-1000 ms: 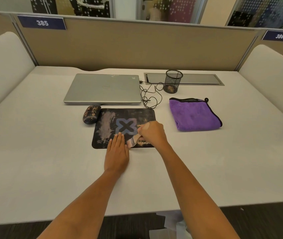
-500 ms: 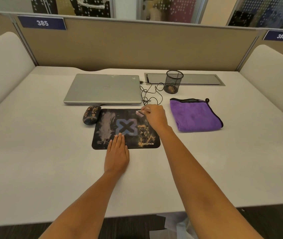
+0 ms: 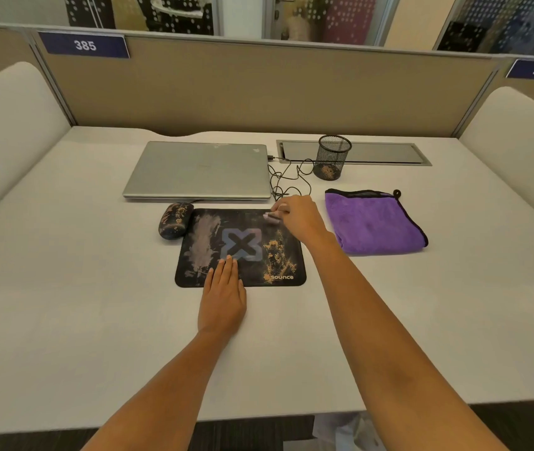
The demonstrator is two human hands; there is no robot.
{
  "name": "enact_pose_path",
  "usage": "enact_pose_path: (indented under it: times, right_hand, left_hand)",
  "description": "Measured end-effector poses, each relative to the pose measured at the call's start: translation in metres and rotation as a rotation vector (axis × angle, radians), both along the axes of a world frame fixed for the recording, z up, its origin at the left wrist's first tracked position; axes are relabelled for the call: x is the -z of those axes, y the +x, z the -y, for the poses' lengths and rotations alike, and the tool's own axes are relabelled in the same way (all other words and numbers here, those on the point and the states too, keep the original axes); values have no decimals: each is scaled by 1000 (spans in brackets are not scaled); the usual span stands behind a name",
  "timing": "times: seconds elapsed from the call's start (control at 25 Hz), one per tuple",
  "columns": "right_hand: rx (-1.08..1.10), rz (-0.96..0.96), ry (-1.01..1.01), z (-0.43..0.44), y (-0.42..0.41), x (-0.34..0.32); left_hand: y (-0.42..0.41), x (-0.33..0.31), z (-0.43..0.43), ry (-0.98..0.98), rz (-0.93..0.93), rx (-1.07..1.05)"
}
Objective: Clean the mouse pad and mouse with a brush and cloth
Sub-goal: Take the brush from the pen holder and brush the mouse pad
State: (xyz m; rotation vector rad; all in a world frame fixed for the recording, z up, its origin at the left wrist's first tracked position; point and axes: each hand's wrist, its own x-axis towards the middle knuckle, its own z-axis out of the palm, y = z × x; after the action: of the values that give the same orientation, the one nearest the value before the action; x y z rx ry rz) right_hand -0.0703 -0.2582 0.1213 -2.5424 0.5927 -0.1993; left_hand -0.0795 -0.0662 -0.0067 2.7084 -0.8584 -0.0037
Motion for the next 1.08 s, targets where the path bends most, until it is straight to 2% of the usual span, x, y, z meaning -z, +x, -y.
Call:
enact_pose_path:
  times: [0.16,0.32,0.52,0.72,0.8,0.88,0.96,1.08]
  right_hand:
    - [22,-65,-55,10,-2,7]
    - [-149,-221,-95,23,-9,-12]
    - [22,-58,-58,25,-7,-8]
    - [-119,-237,-118,23,-12,-10]
    - [-174,-305,-15,28,-17,-22]
    - [-158,-251,-11,31,-22,-25]
    - [-114,-159,-106,30,-27,-18]
    - [-159,-198,-128,28,-33,-3]
  left_hand:
    - [0,1,0,-6,1,-1]
    - [-1,-1,0,3,-7,-10]
    - [0,1,0,-14,-1,-8]
    - [-1,1,0,-20,-8,-9]
    - [-1,-1,0,-20,-8,-11]
    - [-1,-1,0,-19,-9,-13]
    - [-1,-1,0,-10,-14,-14]
    - [0,0,0,-19,-2,-13]
